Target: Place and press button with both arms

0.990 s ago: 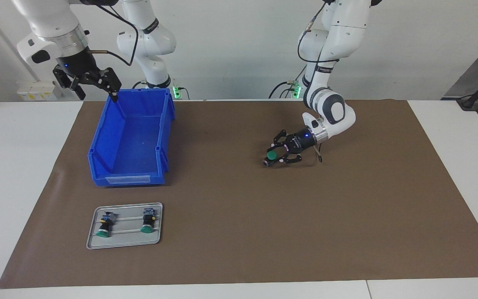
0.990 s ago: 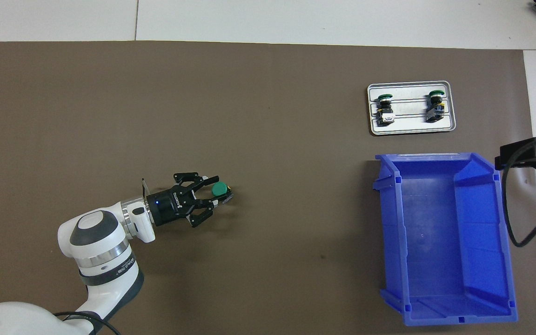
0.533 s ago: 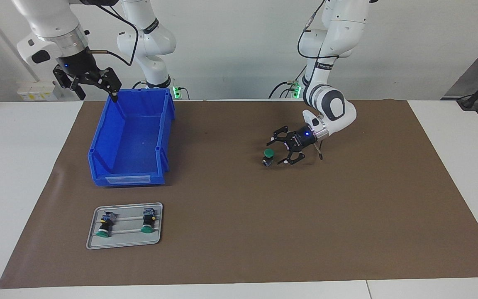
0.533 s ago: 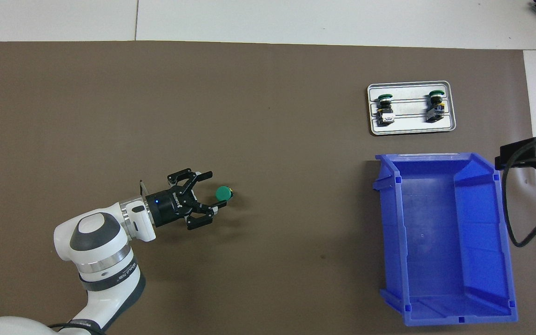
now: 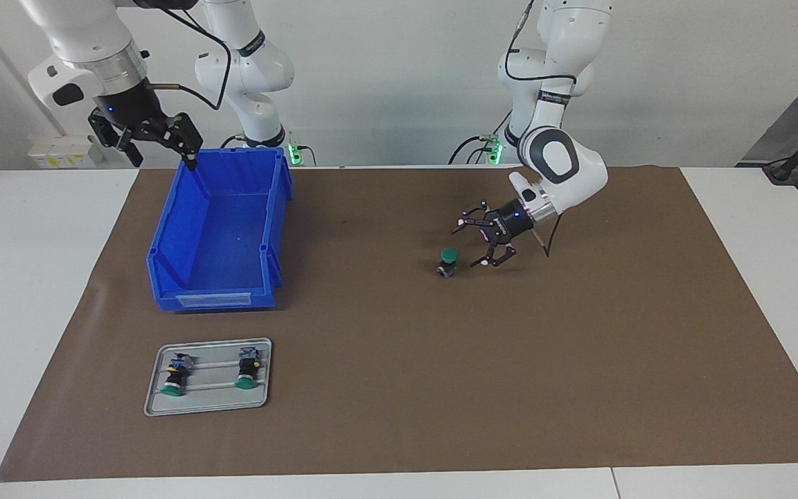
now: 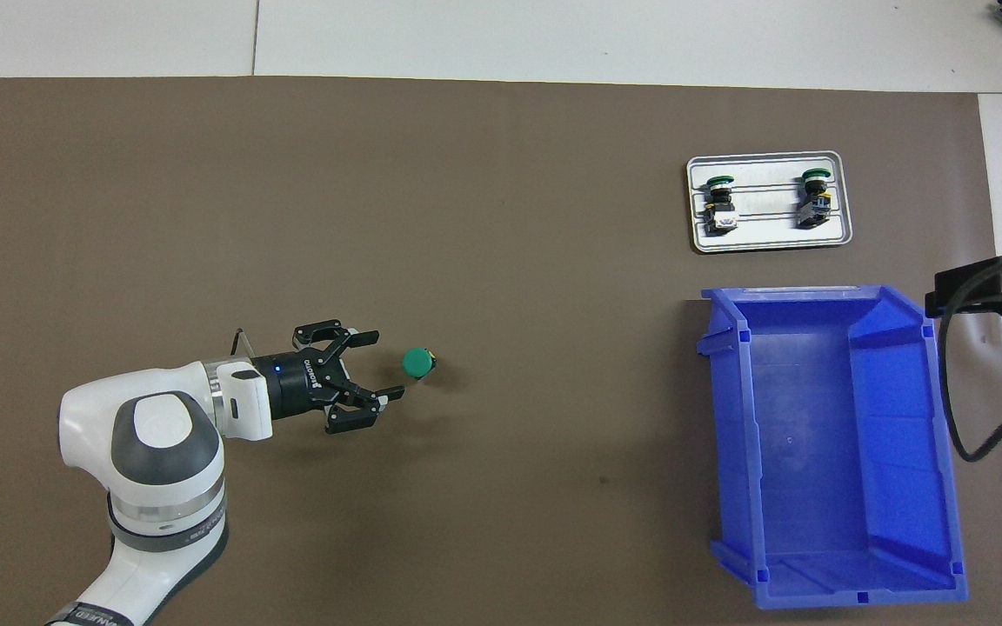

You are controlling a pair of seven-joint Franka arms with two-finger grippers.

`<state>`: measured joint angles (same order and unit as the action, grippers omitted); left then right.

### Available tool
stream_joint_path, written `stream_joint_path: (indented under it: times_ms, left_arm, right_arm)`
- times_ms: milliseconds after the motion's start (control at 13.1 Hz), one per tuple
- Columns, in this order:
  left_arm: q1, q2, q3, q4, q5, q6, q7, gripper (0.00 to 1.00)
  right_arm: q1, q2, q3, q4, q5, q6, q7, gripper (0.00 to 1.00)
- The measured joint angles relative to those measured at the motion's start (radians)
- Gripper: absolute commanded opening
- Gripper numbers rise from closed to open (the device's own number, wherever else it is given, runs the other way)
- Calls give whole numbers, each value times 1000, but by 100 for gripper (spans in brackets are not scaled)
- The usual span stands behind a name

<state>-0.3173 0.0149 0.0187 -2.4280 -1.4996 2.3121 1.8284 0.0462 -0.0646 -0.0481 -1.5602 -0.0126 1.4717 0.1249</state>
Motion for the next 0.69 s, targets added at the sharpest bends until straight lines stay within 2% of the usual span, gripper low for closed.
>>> stream_joint_path:
  times_ms: [686]
  left_arm:
    - [23, -21, -2, 181, 680, -7, -777, 97]
  right_arm:
    - [0, 0, 0, 0, 0, 0, 0, 100]
